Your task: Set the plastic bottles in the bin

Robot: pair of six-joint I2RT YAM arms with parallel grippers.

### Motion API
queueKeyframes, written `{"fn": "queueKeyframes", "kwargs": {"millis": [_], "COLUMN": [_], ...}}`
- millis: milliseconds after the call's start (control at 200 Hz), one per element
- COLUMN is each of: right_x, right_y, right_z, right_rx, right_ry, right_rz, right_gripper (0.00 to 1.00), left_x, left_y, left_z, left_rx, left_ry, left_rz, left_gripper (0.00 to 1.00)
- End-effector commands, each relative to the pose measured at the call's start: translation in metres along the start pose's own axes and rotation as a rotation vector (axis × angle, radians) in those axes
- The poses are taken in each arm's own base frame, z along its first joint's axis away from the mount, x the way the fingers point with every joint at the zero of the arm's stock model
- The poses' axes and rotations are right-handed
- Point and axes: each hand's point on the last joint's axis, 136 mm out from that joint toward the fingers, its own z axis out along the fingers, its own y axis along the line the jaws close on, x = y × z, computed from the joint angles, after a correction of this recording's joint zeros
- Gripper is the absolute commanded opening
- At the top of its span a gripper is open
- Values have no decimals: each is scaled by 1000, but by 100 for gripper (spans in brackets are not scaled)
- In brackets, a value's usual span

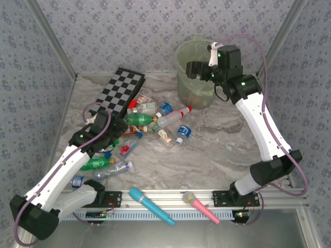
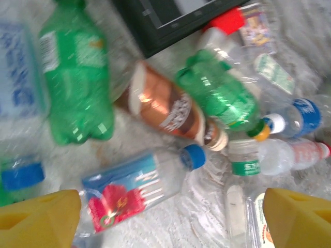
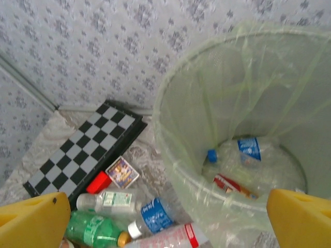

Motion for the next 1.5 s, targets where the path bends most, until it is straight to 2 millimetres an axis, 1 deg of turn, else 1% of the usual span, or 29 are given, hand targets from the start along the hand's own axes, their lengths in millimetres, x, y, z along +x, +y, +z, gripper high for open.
{"fn": "queueKeyframes", "kwargs": {"millis": [0,150,225,315,450,580,665,805,1055,1254,1494], "right_x": [-2,12,16,20,22,27,29,32,32,35,35], "right_y": [9,13,13,12,10,8,7,5,8,12,16], "right_z": [-12,-13,-13,-15,-20,-24,-26,-27,-29,-25,-22], "right_rx": [-19,-40,-40,-46,-46,-49,-52,-49,-65,-85,-94], "right_ry": [-45,-33,-27,-28,-46,-44,-48,-51,-50,-28,-9], "right_rz": [-37,-51,-50,-48,-33,-23,-18,-13,-12,-1,6], "right_gripper": [100,100,100,100,100,100,100,100,100,100,100], "left_x": [15,36,46,55,72,85,94,109,116,122,112], "left_y": [44,75,88,100,110,119,127,136,144,150,157], "left_z": [-4,-8,-10,-14,-14,-18,-20,-10,15,39,48], "left_rx": [-162,-293,-341,-389,-442,-521,-586,-627,-597,-547,-519], "left_ry": [37,88,107,108,136,150,170,206,182,162,92], "left_rz": [-229,-377,-443,-509,-612,-645,-663,-691,-723,-745,-704], "left_gripper": [85,84,81,79,79,79,76,74,75,77,77]}}
